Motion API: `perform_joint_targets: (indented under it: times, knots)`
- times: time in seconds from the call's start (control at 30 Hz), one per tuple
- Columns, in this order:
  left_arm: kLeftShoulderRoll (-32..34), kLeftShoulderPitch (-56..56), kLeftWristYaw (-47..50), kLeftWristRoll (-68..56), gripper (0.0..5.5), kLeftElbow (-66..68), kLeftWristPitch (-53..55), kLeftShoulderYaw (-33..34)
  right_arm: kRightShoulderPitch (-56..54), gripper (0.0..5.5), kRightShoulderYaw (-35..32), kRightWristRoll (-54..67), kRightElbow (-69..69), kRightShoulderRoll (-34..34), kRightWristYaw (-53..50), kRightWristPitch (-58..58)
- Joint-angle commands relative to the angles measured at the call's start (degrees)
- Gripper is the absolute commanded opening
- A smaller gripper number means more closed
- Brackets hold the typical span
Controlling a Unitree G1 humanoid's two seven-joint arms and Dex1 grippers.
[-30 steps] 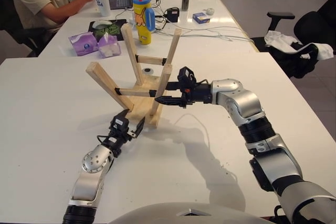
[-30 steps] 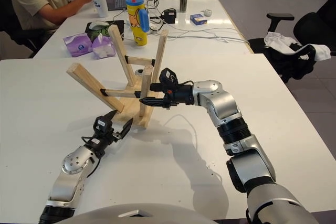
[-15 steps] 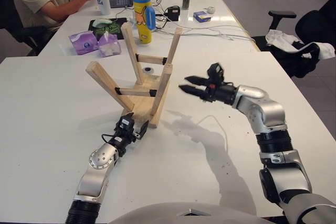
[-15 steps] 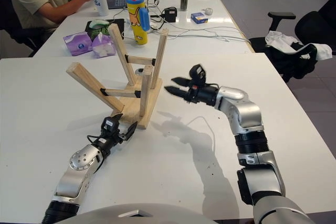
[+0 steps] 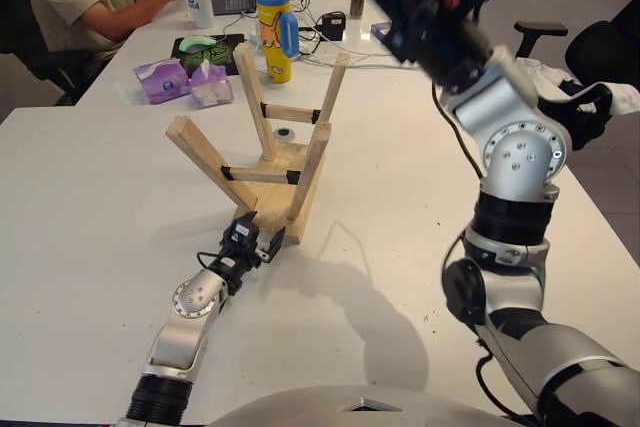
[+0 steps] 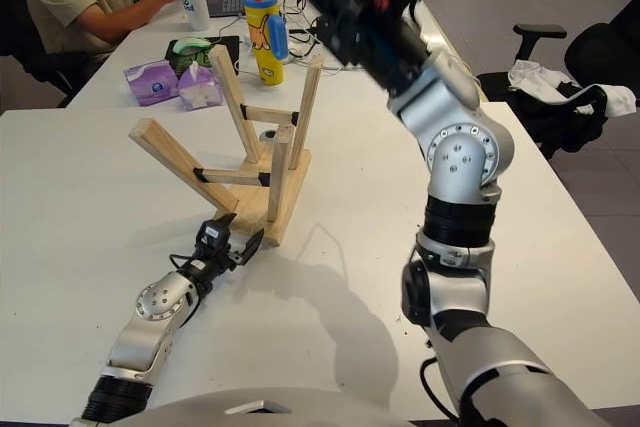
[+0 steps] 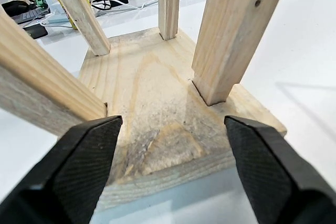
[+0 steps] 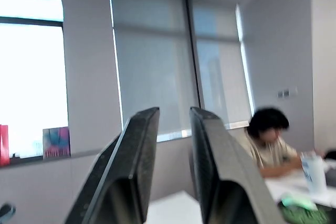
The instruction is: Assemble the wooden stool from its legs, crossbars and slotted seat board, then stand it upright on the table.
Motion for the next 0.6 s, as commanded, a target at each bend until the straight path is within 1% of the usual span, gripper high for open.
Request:
perform_joint_targets:
  times: [0.03, 0.07, 0.13, 0.17, 0.2, 0.23, 0.3, 0.37, 0.5, 0.6]
  knots:
    - [1.6, 2.4, 0.9, 3.5, 3.64, 6.7, 4.9, -1.1, 8.2, 1.1, 9.2, -1.9, -0.7, 6.2, -3.9, 2.4]
    - [1.5, 2.3, 1.0, 3.4, 3.64, 6.8, 5.0, -1.2, 13.4, 1.1, 15.2, -5.1, 2.2, 6.5, -4.7, 5.2]
    - [1.0, 2.1, 1.3, 3.3, 3.64, 6.9, 5.1, -1.5, 22.6, 1.1, 29.7, -17.6, 12.6, 2.9, -8.0, 8.5]
    - [0.8, 1.7, 1.4, 3.3, 3.64, 7.1, 5.1, -1.8, 26.5, 1.1, 33.4, -20.8, 16.5, 1.1, -8.3, 9.8]
    - [0.7, 1.2, 1.3, 3.3, 3.64, 7.3, 5.2, -2.1, 29.0, 1.1, 35.3, -24.2, 18.2, -0.5, -8.8, 7.9]
    - [0.8, 0.9, 1.1, 3.3, 3.64, 7.7, 5.2, -2.2, 29.6, 1.1, 33.3, -23.6, 17.0, -0.4, -8.9, 7.0]
    - [1.0, 1.4, 1.4, 3.1, 3.64, 7.6, 5.2, -2.0, 26.0, 1.1, 27.5, -20.3, 12.9, 1.4, -8.0, 3.2]
    - [0.9, 2.0, 1.8, 3.2, 3.64, 8.1, 5.1, -2.0, 18.8, 1.1, 21.0, -16.0, 9.5, 2.5, -6.8, -0.3]
    - [0.6, 1.7, 2.4, 3.2, 3.64, 9.3, 4.8, -2.4, 6.7, 1.1, 12.0, -8.2, 5.6, 2.6, -4.4, -2.6]
    - [0.4, 1.0, 2.8, 3.3, 3.64, 10.5, 4.6, -2.5, -0.6, 1.1, 5.8, -2.0, 4.3, 2.3, -4.7, -3.2]
